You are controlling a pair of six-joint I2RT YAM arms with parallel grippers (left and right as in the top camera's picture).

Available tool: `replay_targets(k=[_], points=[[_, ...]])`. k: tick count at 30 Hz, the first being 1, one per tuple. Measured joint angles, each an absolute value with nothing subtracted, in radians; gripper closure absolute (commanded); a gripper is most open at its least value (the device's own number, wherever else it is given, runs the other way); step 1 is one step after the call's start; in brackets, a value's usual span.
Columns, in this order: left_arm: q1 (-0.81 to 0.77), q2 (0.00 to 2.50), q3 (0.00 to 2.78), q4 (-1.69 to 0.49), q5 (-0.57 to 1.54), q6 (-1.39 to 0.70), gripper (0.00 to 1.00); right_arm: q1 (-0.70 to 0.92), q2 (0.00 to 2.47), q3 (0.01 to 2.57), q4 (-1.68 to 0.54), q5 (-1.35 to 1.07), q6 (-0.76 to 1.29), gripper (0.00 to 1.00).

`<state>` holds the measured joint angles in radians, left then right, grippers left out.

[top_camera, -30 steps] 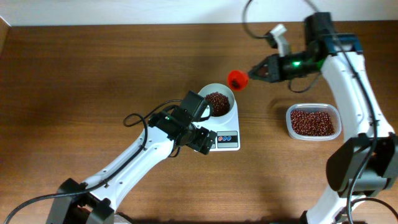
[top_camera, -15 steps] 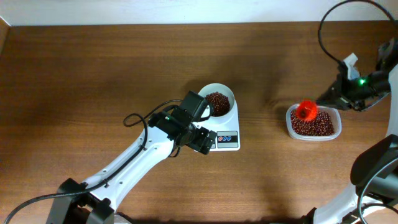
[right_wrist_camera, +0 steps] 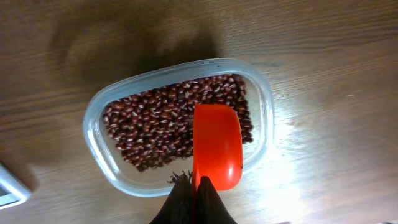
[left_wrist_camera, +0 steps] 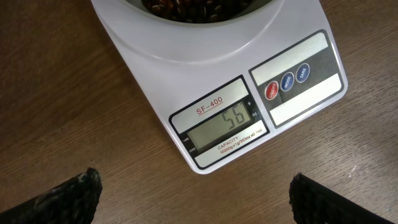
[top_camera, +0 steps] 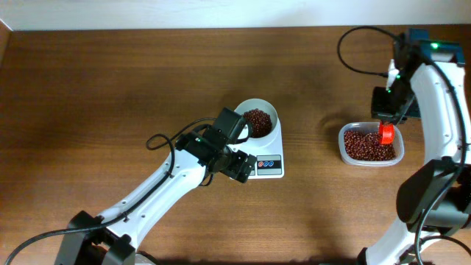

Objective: Scoop item into bowl and weigh 50g on scale
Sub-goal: 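Move the scoop back into the bean tub with the right gripper, then lift the scoop from the tub toward the bowl with the right gripper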

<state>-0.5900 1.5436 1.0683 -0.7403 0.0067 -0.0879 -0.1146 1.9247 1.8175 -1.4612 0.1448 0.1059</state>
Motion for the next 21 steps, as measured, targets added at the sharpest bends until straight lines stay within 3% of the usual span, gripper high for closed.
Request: replay_targets(k=[4, 6, 10, 21], points=[[-0.59, 1.544, 1.069, -0.74, 0.007, -0.088, 0.01, -0.083, 1.925, 1.818, -1.46, 0.211, 0.107, 0.96], [-0.59, 1.544, 1.069, -0.74, 0.007, -0.088, 0.01, -0.083, 1.925, 1.818, -1.46, 0.223, 0.106, 0.92], [-0.59, 1.544, 1.069, -0.74, 0.007, -0.088, 0.01, -0.083, 1.925, 1.818, -1.456, 0.232, 0.109, 0.96], [-0.59, 1.544, 1.069, -0.74, 0.007, -0.088, 0.01, -0.083, 1.925, 1.818, -1.435, 0.233, 0.109, 0.96]])
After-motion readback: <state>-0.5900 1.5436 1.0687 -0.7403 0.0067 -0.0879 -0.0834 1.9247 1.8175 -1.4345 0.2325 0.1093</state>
